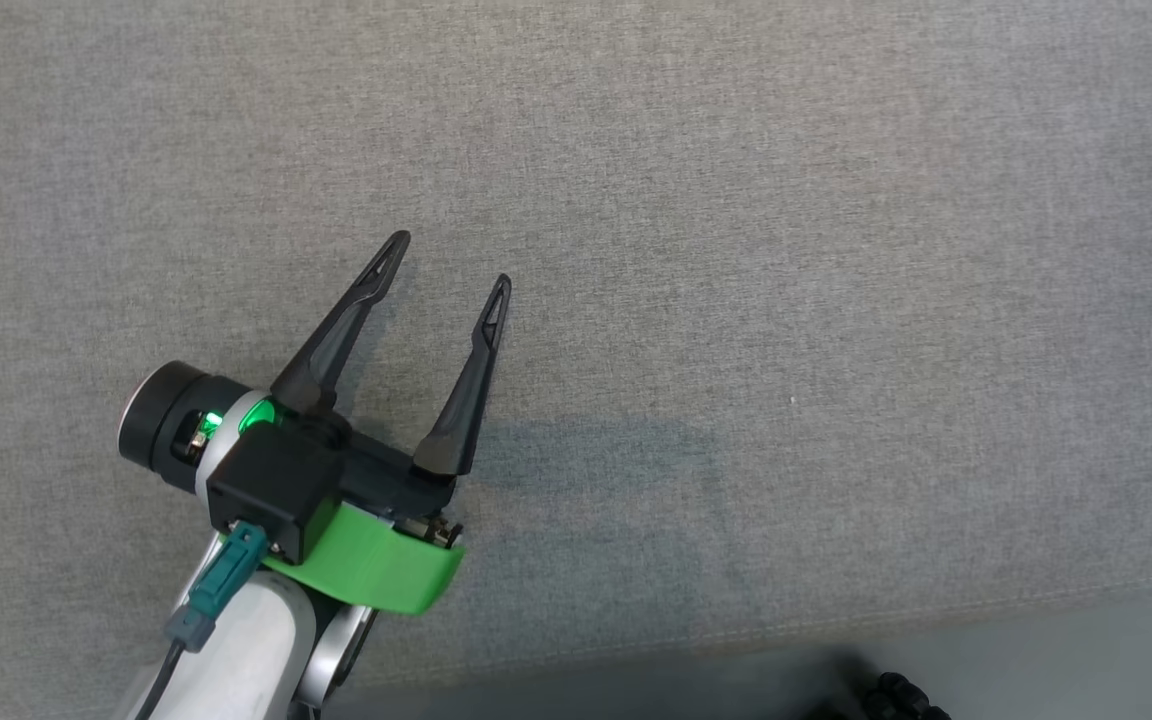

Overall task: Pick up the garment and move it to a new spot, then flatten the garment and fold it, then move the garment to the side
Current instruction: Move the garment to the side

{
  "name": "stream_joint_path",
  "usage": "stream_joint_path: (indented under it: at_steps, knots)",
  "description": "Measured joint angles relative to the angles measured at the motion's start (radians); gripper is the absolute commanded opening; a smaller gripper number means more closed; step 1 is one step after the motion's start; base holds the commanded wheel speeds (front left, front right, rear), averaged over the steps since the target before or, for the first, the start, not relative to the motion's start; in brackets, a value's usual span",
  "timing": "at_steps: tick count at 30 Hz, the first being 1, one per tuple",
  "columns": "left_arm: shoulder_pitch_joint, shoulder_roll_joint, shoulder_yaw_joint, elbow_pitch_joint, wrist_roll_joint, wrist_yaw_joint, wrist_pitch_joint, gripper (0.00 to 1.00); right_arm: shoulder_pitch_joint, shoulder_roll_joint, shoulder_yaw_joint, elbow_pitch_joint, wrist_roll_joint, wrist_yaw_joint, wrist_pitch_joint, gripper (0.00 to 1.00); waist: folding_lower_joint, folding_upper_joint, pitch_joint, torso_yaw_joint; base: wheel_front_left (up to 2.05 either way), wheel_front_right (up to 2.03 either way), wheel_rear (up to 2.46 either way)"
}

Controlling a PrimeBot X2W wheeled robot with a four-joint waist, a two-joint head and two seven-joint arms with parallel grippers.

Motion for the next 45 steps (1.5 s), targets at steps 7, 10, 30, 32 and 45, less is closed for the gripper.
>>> stream_joint_path:
  at_steps: [7, 10, 30, 32, 45]
  knots:
    - [-0.012, -0.008, -0.002, 0.024, -0.003, -0.003, -0.044, 1.0, 0.005, 0.035, -0.049, -0.013, -0.044, 0.0, -0.13, 1.0, 0.0, 0.0, -0.001, 0.018, 0.0, 0.0, 0.0]
    - [-0.012, -0.021, 0.005, 0.057, -0.017, -0.003, -0.076, 1.0, 0.024, 0.077, -0.059, -0.022, -0.044, 0.0, -0.198, 1.0, 0.0, 0.0, -0.022, 0.027, 0.0, 0.0, 0.0]
    - [0.14, -0.084, 0.13, 0.356, -0.205, 0.055, -0.13, 1.0, 0.398, 0.34, 0.071, -0.194, 0.114, 0.0, -0.485, 1.0, -0.0002, 0.0, -0.36, 0.087, 0.0, 0.0, 0.0]
    - [0.152, -0.085, 0.144, 0.374, -0.211, 0.074, -0.132, 1.0, 0.438, 0.38, 0.062, -0.213, 0.122, 0.0, -0.503, 1.0, -0.0002, 0.0, -0.398, 0.093, 0.0, 0.0, 0.0]
    - [0.223, -0.108, 0.298, 0.373, -0.169, 0.088, -0.151, 1.0, 0.632, 0.607, 0.044, -0.272, 0.149, 0.0, -0.677, 1.0, -0.0002, 0.0, -0.598, 0.124, 0.0, 0.0, 0.0]
